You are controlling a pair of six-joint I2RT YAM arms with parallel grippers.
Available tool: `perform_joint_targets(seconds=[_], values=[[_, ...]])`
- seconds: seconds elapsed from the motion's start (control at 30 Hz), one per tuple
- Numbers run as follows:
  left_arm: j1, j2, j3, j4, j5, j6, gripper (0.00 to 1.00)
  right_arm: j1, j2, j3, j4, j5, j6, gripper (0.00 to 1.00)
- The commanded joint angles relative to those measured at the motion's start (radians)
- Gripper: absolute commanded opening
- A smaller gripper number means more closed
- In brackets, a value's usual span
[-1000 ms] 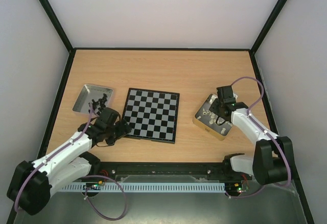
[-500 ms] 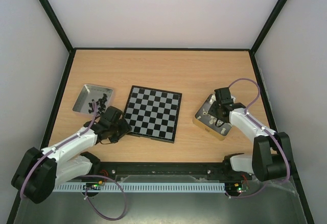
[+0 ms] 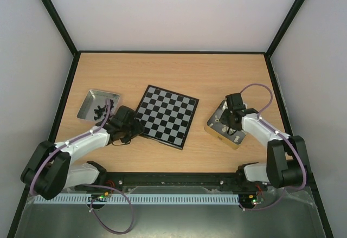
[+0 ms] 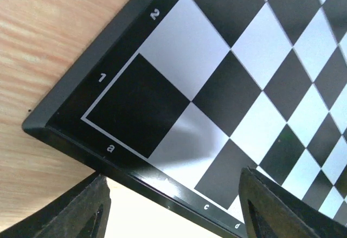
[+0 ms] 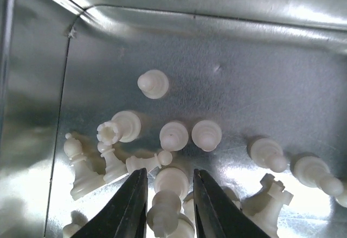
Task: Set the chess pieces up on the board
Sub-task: Adjust the chessboard at the center of the board, then pick up the chess piece from the storage box.
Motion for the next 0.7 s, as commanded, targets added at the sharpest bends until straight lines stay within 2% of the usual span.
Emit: perform_joint_targets(seconds=[0.0, 0.13, 0.33, 0.43, 0.67], values=[[-0.003, -0.041, 0.049, -0.024, -0.106, 0.043, 0.68, 0.012, 0.032, 0.031, -0.038, -0.006, -0.009, 0.19], [-0.003, -0.087, 0.085, -0.084, -0.198, 0.069, 0.77, 0.019, 0.04, 0.06, -0.068, 0.033, -0.007, 0.02], [0.015, -0.102, 0.142, -0.111, -0.27, 0.138, 0.87, 0.026, -0.014, 0.139, -0.152, 0.114, -0.009, 0.02], [0.045, -0.077, 0.166, -0.094, -0.238, 0.19, 0.92, 0.047, -0.042, 0.186, -0.189, 0.106, -0.043, 0.02], [0.114, 0.004, 0.16, -0.018, -0.085, 0.246, 0.93, 0.188, -0.055, 0.271, -0.183, 0.039, -0.03, 0.02]])
